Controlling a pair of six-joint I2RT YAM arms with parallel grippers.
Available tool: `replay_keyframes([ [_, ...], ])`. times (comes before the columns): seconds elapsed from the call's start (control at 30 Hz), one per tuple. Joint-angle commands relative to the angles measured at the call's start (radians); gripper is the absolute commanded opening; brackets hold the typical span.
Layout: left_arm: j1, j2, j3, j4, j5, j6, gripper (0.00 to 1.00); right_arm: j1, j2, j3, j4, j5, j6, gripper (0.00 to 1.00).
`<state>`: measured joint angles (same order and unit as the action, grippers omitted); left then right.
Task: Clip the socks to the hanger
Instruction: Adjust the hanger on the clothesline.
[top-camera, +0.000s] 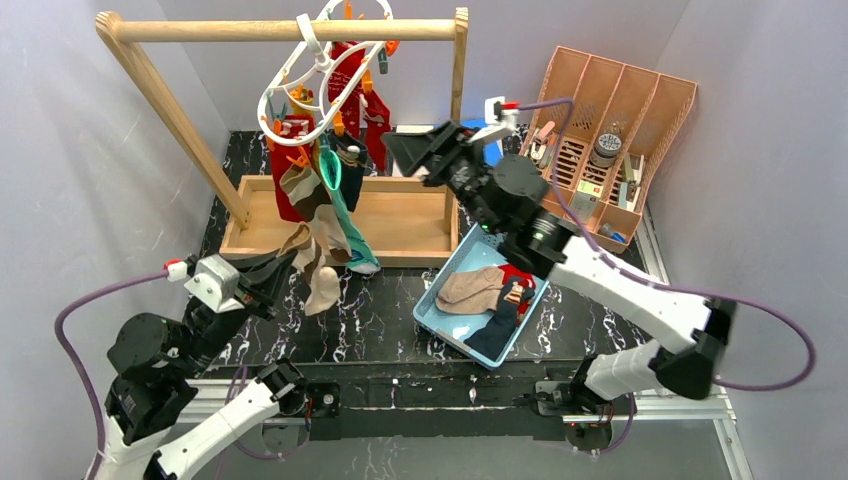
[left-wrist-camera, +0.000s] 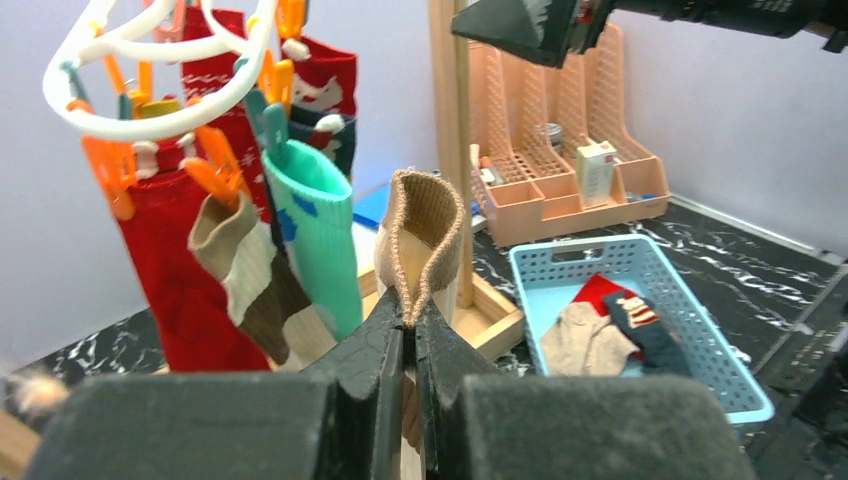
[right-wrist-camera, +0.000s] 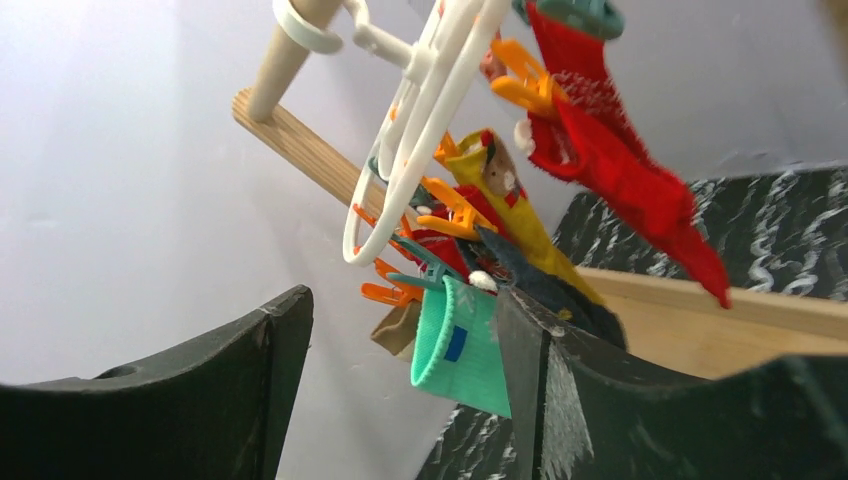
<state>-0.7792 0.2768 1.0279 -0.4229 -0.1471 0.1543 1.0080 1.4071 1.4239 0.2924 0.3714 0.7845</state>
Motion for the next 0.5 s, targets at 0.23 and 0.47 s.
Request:
replay_keyframes([
  [0.23, -0.002, 0.338, 0.176, -0.002, 0.258, -0.284, 0.00, -0.007, -0.363, -0.129, -0.369, 0.255, -0.498, 0.81],
  [0.47, -0.002, 0.490, 0.197, 0.067, 0.295, -0.353, 0.00, -0.155, -0.302, 0.001, -0.588, 0.020, -0.401, 0.84],
])
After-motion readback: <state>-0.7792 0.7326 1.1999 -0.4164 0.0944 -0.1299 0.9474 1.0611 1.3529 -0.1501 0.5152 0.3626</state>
